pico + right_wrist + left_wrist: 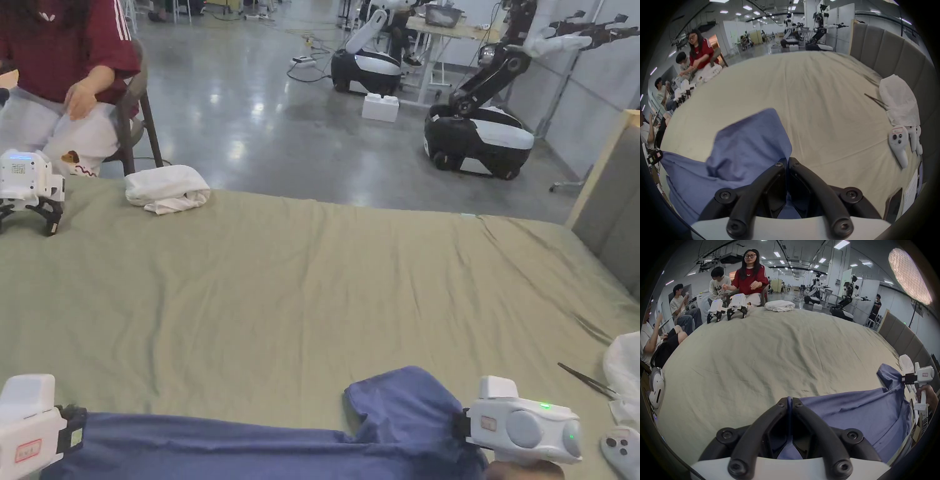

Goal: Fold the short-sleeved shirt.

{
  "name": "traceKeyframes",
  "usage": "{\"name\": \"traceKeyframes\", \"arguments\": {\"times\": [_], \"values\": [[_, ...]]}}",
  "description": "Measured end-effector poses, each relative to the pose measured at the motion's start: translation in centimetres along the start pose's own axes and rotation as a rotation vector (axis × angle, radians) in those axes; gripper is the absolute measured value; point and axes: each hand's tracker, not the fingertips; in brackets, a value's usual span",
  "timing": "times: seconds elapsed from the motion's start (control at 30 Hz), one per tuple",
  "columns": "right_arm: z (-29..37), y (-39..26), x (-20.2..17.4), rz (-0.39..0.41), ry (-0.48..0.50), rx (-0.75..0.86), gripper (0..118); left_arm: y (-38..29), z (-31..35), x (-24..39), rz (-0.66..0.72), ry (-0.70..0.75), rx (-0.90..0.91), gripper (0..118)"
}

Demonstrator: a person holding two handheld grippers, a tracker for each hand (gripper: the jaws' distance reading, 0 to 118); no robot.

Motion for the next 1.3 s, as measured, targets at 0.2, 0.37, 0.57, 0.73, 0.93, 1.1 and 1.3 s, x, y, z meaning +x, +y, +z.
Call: {"name": "traceKeyframes", "arguments": {"times": [0.2, 0.37, 0.57, 0.73, 0.93, 1.1, 1.3], "values": [[7.9, -1.0, 0.5, 0.022, 0.027, 0.101, 0, -0.7, 3.7, -1.1, -0.001, -0.017, 0.057, 0], [13.3, -3.7, 1.1, 0.055, 0.033, 0.16, 0, -1.7, 7.9, -2.5, 0.029, -0.046, 0.122, 0], [17.5, -8.2, 1.6, 0.084, 0.032, 0.158, 0, -4.4, 11.5, -3.0, 0.008, -0.079, 0.144, 0], [18.3, -13.2, 2.4, 0.104, -0.015, 0.061, 0, -8.2, 12.6, -3.5, -0.013, -0.092, 0.092, 0], [16.2, -19.1, 2.7, 0.119, -0.053, -0.079, 0, -13.9, 10.4, -4.3, -0.079, -0.062, -0.087, 0], [13.9, -21.4, 2.3, 0.116, -0.065, -0.137, 0, -16.4, 8.3, -4.5, -0.099, -0.031, -0.153, 1], [13.5, -21.5, 1.4, 0.139, -0.098, -0.136, 18, -17.1, 7.7, -3.7, -0.132, 0.009, -0.143, 12]]}}
